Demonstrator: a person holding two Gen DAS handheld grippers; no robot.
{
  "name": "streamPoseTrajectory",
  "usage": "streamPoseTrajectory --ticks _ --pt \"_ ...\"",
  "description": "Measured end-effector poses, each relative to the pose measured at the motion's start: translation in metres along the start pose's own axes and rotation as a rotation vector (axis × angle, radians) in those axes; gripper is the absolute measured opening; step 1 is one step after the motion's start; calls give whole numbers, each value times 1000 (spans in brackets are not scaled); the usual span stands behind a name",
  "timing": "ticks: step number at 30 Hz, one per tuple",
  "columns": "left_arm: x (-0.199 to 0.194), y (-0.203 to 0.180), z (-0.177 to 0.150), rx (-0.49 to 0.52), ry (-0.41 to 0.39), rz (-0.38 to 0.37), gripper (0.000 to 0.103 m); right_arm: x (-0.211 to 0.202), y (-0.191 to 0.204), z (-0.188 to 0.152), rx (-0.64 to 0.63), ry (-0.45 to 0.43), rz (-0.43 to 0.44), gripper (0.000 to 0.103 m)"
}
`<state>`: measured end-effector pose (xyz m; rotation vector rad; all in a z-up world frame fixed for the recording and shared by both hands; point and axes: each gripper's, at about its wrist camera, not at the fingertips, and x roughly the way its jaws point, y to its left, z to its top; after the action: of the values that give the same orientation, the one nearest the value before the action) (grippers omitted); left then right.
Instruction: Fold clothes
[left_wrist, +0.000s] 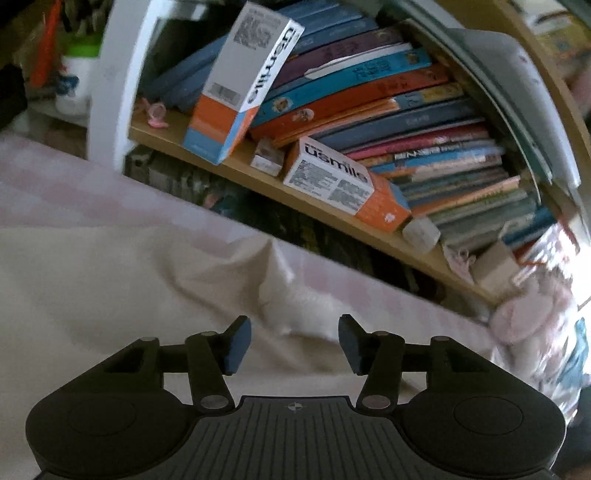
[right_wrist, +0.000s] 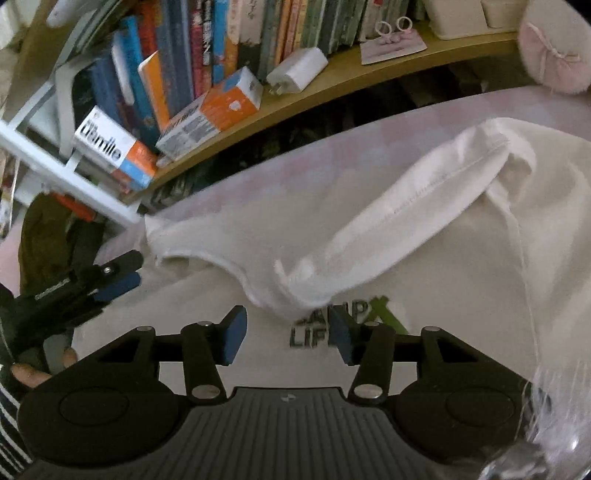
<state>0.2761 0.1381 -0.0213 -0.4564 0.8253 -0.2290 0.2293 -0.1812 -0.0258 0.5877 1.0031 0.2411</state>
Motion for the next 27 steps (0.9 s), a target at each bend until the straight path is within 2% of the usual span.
streamPoseTrajectory --ticks 1,4,5,7,9,10,11,13,16,20,21,23,27 --pt "6 0 4 -14 6 -10 51 2 -1 7 21 -1 8 49" --pt "1 -2 13 25 -21 6 51 9 -5 26 83 -6 32 45" --pt "0 -3 16 38 -30 11 51 9 -5 35 100 -31 40 45" --pt "-3 -5 22 63 -47 21 53 -3 -6 64 117 -196 45 45" --pt "-6 -7 28 89 -65 31 70 -21 -7 86 130 -340 19 48" --pt "-8 -8 31 102 -74 36 80 -28 -8 92 120 -359 15 48" --pt "-9 -9 34 115 -83 41 81 -35 -9 96 99 -372 5 49" --pt "-12 -10 40 141 -101 51 81 -45 -7 89 -9 -361 -49 52" --pt "-16 -12 48 189 -124 74 81 -39 -3 63 -254 -278 -212 53" --pt "-4 -2 30 476 -66 295 81 -12 1 30 -586 -184 -436 50" --pt "-1 1 26 542 -53 346 81 -6 1 30 -631 -177 -463 48" --pt "5 3 27 588 -53 375 81 1 1 32 -688 -175 -492 48" --pt "20 -2 33 637 -55 344 81 -3 -4 52 -659 -205 -478 48"
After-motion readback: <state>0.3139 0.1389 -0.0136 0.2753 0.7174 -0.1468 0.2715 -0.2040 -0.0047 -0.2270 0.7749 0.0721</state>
